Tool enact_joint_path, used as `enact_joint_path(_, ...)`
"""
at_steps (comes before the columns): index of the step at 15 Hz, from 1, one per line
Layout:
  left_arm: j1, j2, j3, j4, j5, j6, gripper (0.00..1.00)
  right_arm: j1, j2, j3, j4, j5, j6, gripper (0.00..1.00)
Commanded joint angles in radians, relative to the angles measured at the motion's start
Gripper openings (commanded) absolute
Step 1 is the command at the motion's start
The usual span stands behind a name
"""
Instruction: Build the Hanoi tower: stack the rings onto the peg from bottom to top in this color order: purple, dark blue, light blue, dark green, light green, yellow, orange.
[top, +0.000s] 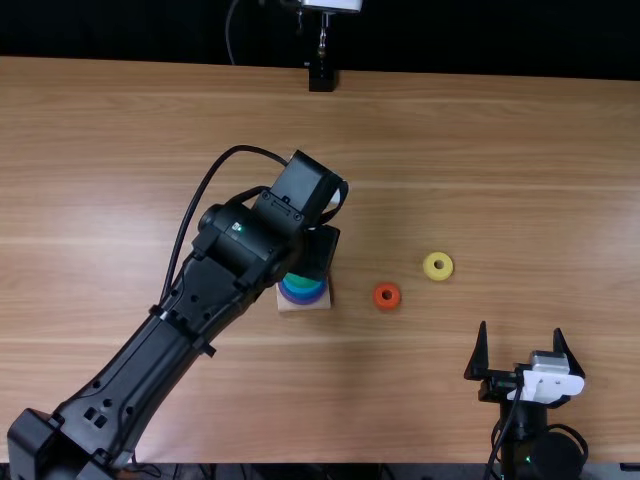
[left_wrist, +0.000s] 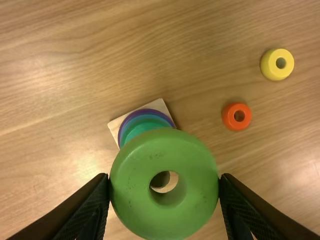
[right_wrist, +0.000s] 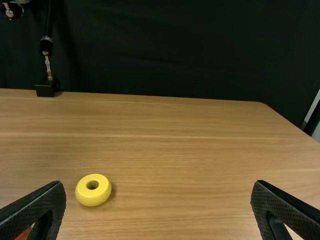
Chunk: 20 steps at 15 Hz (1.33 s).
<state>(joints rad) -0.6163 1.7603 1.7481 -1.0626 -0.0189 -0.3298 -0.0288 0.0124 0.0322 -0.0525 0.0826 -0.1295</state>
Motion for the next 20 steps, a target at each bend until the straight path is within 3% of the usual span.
enact_joint_path(1,-0.008,0.016,0.013,-0.001,0.006,-0.018,0.0,-0.006,-0.012,-0.014,0.004,0.004,0.001,1.0)
enact_joint_path(5,-0.002,0.014,0.004,-0.003,0.015,-0.02,0.0,-0.006,-0.012,-0.014,0.002,0.004,0.001,1.0)
enact_joint_path(6,0.004,0.014,0.002,-0.003,0.019,-0.022,0.32,-0.006,-0.012,-0.014,0.002,0.004,0.001,1.0)
enact_joint_path(7,0.009,0.014,-0.001,-0.005,0.021,-0.022,0.77,-0.006,-0.012,-0.014,0.004,0.004,0.001,1.0)
enact_joint_path(8,0.013,0.013,-0.027,-0.007,0.023,-0.022,1.0,-0.006,-0.012,-0.014,0.002,0.004,0.001,1.0)
enact_joint_path(11,0.035,0.004,-0.116,-0.001,0.021,-0.02,1.0,-0.006,-0.012,-0.014,0.002,0.004,0.001,1.0)
enact_joint_path(15,0.084,-0.041,-0.091,0.017,0.021,-0.016,1.0,-0.006,-0.012,-0.014,0.002,0.004,0.001,1.0)
enact_joint_path(20,0.148,-0.165,-0.084,0.185,0.021,-0.013,1.0,-0.006,-0.012,-0.014,0.002,0.004,0.001,1.0)
